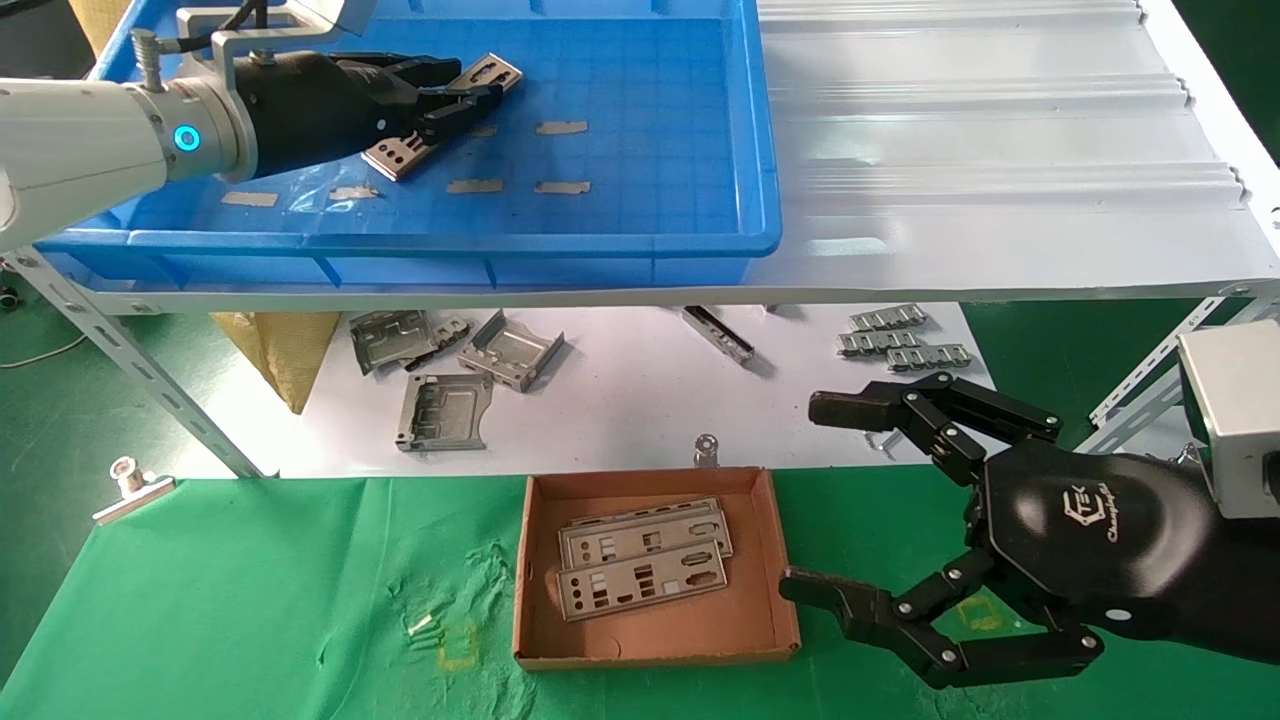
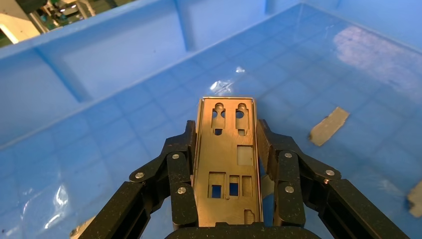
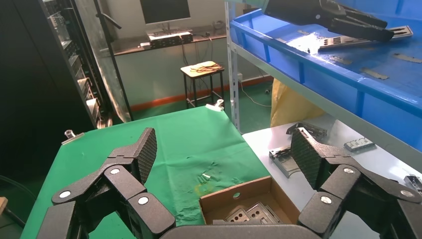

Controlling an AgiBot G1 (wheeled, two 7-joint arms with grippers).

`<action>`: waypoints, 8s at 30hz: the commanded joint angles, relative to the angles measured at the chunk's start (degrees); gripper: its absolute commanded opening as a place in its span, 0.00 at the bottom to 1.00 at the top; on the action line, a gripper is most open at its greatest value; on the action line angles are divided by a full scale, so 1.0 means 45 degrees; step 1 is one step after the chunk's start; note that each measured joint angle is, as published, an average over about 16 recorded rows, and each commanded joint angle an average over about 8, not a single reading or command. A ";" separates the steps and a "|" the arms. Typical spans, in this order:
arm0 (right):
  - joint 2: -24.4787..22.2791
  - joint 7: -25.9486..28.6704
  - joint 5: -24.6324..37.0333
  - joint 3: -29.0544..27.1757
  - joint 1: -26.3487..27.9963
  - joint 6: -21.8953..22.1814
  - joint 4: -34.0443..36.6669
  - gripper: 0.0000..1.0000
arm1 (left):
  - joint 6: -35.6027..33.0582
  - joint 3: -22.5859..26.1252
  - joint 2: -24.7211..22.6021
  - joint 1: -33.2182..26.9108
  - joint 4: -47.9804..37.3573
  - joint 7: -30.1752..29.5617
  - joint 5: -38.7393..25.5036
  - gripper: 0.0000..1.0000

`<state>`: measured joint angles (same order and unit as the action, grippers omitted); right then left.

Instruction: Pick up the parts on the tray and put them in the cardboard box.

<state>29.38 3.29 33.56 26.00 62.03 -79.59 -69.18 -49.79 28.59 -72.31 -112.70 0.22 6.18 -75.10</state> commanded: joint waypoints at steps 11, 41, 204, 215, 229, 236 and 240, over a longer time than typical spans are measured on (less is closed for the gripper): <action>0.0000 0.0000 0.0000 0.0000 0.0000 0.0000 0.0000 1.00 | -0.0015 -0.0066 0.0003 -0.0003 -0.0024 -0.0042 0.0094 0.98; 0.0000 0.0000 0.0000 0.0000 0.0000 0.0000 0.0000 1.00 | -0.0080 0.0018 0.0025 0.0005 -0.0096 -0.0342 -0.0021 0.00; 0.0000 0.0000 0.0000 0.0000 0.0000 0.0000 0.0000 1.00 | -0.4757 0.3635 -0.1126 0.5254 0.1694 0.7027 0.1013 1.00; 0.0000 0.0000 0.0000 0.0000 0.0000 0.0000 0.0000 1.00 | -0.5311 0.3488 -0.1020 0.5163 0.1627 0.6259 0.1615 1.00; -0.0002 0.0000 -0.0001 -0.0002 -0.0004 0.0003 0.0004 1.00 | -0.8608 0.2476 -0.0472 0.5343 0.0709 0.4509 0.3394 1.00; -0.0002 -0.0001 -0.0001 -0.0002 -0.0003 -0.0001 0.0003 1.00 | -0.8327 0.2467 -0.0359 0.5419 0.1035 0.4524 0.3328 1.00; -0.0002 -0.0001 -0.0001 -0.0002 -0.0004 -0.0003 0.0004 1.00 | -0.8334 0.2212 0.0053 0.5705 0.1749 0.4127 0.3533 1.00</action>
<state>29.37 3.29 33.56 25.99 62.01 -79.60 -69.17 -87.22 38.32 -71.70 -86.78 8.77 24.40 -59.06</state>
